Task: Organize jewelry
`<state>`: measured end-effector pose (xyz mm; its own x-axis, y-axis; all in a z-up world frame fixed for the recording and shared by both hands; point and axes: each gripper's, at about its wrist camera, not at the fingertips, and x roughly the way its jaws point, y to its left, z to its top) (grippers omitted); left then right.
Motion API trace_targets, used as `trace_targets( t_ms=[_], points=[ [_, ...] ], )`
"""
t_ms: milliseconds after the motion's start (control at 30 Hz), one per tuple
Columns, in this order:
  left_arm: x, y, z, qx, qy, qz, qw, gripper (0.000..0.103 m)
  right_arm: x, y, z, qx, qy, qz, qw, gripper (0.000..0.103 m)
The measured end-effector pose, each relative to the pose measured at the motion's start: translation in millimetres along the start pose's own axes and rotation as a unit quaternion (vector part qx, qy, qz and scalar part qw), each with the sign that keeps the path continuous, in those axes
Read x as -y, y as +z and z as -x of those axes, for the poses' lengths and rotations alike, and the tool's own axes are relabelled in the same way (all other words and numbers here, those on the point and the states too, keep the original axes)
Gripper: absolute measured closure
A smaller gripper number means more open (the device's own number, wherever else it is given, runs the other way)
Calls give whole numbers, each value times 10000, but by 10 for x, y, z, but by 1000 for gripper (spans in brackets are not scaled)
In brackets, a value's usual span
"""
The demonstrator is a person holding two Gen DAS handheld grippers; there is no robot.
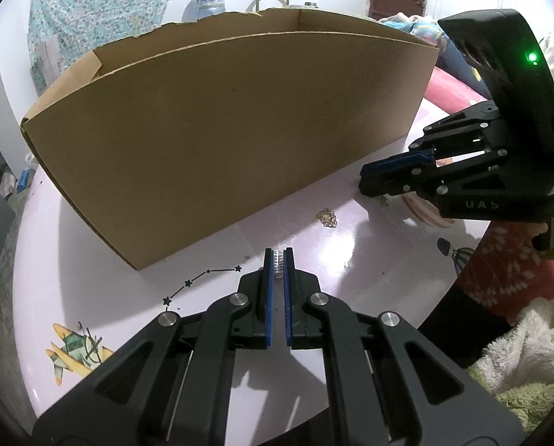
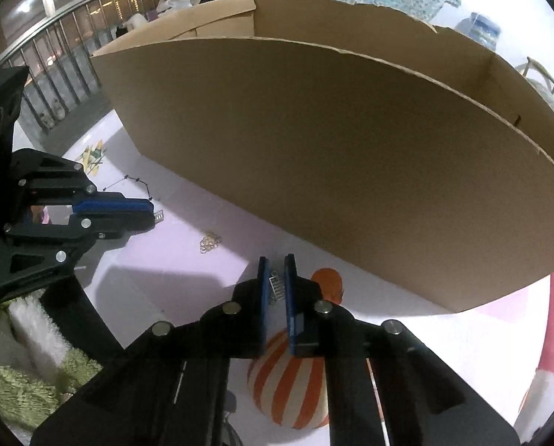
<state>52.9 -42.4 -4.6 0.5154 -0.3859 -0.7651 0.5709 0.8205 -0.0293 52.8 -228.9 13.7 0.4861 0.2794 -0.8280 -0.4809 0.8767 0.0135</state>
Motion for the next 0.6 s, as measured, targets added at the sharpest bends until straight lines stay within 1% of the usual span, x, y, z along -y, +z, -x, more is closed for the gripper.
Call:
trace_targets(
  t_ms=[133, 167, 267, 533, 600],
  points=[
    [-2, 2, 4, -1, 3, 9, 10000, 99, 41, -3, 2, 72, 95, -191, 9997, 97],
    [-3, 3, 4, 1, 8, 8, 10000, 99, 59, -9, 18, 107, 140, -261, 9995, 101],
    [-13, 10, 14, 13, 28, 24, 10000, 99, 94, -17, 49, 194, 231, -455, 9985, 101],
    [-28, 3, 83, 78, 52, 92, 9999, 99, 273, -81, 371, 657, 483, -1152, 9900, 101],
    [-23, -1, 94, 81, 52, 90, 9999, 99, 304, -88, 454, 745, 527, -1216, 9884, 101]
  ],
)
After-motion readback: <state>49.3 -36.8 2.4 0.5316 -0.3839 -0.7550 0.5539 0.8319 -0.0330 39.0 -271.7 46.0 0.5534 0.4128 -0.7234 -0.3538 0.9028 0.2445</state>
